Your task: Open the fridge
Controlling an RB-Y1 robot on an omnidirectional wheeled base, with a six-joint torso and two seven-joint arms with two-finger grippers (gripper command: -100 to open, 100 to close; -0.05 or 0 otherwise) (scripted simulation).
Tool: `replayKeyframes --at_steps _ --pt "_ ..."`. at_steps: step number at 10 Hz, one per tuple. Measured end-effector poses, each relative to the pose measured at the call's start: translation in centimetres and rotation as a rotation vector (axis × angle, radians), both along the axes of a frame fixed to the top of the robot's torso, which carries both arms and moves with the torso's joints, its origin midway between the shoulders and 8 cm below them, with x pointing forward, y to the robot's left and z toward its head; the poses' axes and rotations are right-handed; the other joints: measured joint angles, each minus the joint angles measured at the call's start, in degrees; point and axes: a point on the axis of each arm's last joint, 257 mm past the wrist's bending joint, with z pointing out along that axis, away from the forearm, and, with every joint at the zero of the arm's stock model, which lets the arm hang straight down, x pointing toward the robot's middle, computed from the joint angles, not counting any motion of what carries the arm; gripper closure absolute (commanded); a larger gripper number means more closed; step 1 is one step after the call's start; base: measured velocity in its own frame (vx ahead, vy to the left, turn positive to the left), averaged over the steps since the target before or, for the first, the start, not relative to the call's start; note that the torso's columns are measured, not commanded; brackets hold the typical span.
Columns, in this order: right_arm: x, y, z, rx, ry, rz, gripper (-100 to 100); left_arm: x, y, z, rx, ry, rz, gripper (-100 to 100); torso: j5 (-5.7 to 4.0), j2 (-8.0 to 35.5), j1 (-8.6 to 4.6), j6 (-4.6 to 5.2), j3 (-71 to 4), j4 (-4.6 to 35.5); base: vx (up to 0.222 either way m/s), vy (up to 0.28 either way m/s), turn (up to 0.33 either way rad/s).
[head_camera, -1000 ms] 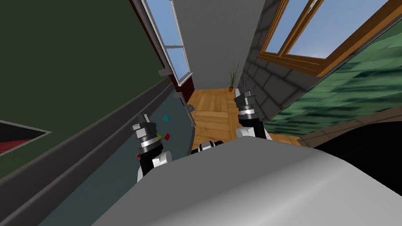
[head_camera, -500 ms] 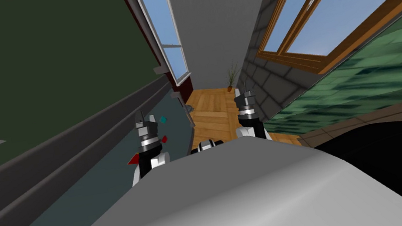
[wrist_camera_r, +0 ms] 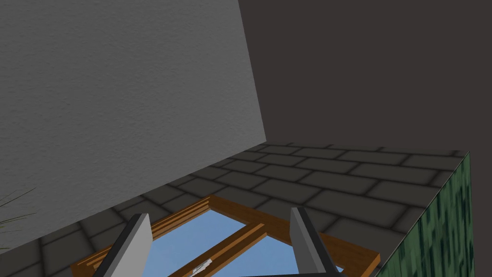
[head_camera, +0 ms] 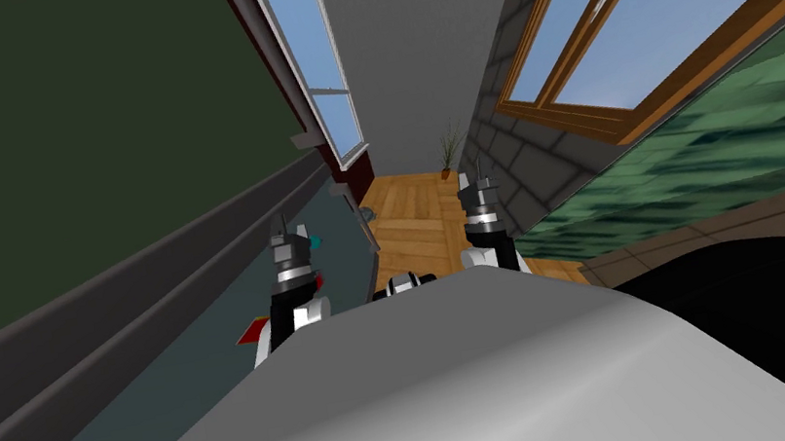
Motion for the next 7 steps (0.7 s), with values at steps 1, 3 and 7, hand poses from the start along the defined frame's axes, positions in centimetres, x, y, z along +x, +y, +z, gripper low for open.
replayKeyframes --at_steps 1,3,7 --pt "0.0 0.0 0.0 0.000 0.000 0.000 0 0.2 -0.1 -0.2 -0.003 0.017 -0.001 -100 -0.01 -0.1 -0.03 0.00 0.0 0.0 0.065 -0.001 -0.054" --pt "0.0 0.0 0.0 0.000 0.000 0.000 0 0.6 -0.2 -0.6 -0.011 0.048 -0.003 -100 0.01 -0.1 0.03 0.00 -0.1 0.0 0.061 0.007 -0.067" --pt "0.0 0.0 0.0 0.000 0.000 0.000 0 1.2 -0.5 -1.6 -0.027 0.108 -0.005 -100 0.01 0.0 0.02 -0.01 0.0 0.0 0.058 0.003 -0.058"
